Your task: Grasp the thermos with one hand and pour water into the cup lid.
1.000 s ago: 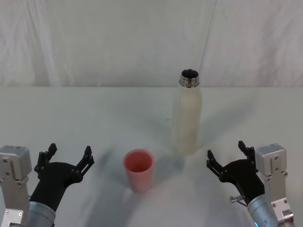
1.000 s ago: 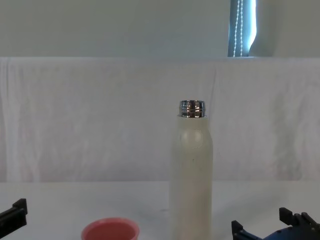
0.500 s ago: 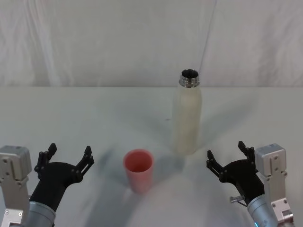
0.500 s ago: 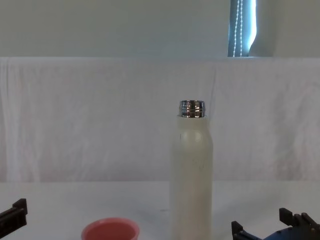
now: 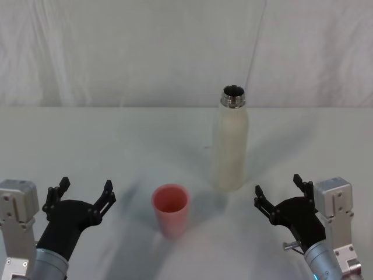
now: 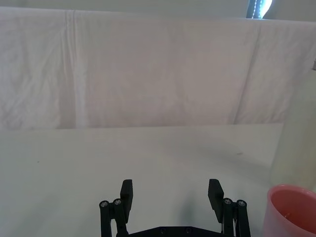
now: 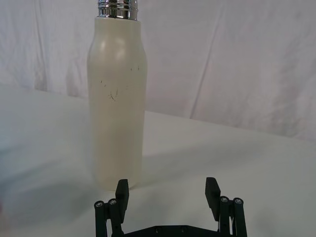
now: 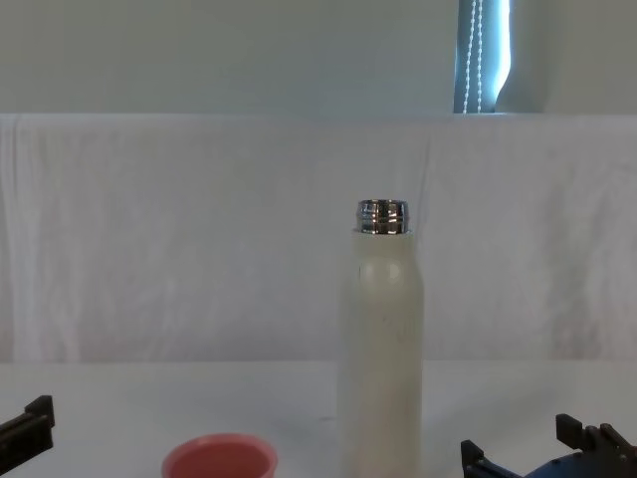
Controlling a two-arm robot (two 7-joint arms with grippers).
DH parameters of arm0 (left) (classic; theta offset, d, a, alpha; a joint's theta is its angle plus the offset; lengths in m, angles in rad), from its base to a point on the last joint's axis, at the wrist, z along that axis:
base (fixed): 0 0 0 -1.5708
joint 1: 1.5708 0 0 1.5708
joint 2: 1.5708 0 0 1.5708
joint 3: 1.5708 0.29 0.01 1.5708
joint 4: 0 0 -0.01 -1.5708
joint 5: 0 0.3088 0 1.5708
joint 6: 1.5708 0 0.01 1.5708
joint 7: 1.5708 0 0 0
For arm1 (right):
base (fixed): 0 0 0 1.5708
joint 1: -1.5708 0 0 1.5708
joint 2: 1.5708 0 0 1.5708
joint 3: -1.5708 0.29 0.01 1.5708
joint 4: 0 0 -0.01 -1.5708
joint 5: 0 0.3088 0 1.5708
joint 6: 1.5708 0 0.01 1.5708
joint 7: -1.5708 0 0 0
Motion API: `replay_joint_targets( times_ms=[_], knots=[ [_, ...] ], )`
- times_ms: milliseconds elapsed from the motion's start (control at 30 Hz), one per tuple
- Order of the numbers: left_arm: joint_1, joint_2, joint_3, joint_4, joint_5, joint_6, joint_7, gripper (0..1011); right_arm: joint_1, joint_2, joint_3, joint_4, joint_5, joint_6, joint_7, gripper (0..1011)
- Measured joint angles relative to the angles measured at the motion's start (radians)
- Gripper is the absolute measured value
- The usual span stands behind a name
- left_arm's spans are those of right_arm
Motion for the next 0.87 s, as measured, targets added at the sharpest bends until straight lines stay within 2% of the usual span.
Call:
replay_joint_targets(
  times_ms=[867],
  knots=[
    [0.0,0.0,0.0,0.0,0.0,0.0,0.0,1001,0.0,0.0,0.0,0.0,0.0,0.0,0.0,1001]
  ],
)
